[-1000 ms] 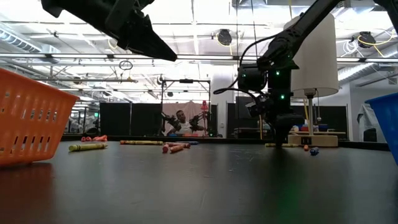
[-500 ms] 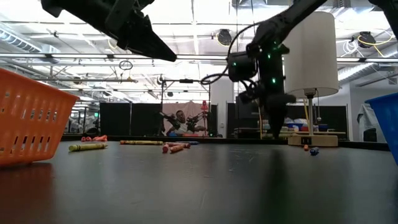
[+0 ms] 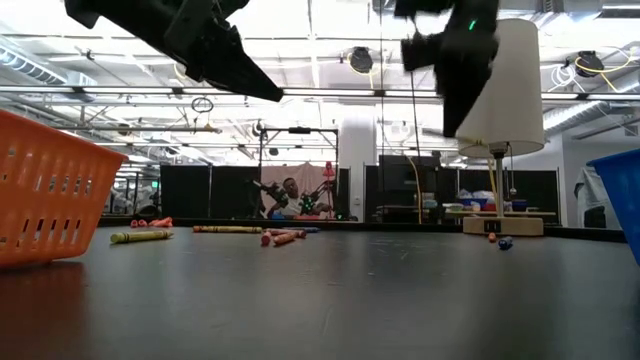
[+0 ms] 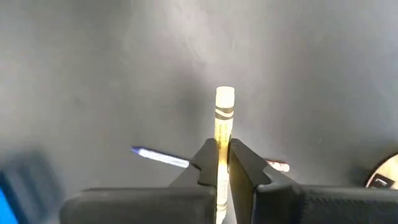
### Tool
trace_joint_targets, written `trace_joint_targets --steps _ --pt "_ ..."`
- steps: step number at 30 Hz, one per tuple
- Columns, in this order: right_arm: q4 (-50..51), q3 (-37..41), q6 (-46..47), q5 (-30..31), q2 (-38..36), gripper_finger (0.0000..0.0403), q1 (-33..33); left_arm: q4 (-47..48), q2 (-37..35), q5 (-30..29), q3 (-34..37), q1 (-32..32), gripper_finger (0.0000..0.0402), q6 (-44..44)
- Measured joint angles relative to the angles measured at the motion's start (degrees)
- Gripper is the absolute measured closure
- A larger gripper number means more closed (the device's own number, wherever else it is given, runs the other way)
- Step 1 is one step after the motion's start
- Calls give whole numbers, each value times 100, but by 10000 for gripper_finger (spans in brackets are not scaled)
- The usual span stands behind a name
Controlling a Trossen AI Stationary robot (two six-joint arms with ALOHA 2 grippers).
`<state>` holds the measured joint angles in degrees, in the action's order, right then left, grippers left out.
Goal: Sort crayons
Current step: Put the green crayon into the green bin
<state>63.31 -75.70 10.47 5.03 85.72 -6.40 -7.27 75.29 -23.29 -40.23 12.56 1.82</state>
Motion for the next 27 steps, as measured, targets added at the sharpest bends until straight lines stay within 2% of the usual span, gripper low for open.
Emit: trace_joint_targets --steps 7,14,17,22,27 --pt "-242 0 1150 1309 -663 403 1502 13 0 55 0 72 293 -19" --pt "-510 5 1866 3082 -746 403 2782 4 2 72 0 107 293 3" --pt "-884 262 2142 3798 -735 403 3194 2 2 72 0 109 293 7" --pt "-2242 1337 2311 4606 -724 403 3603 -53 2 72 0 109 293 53" --pt "-4407 2537 2251 4704 -724 403 3622 -157 2 70 0 109 293 55"
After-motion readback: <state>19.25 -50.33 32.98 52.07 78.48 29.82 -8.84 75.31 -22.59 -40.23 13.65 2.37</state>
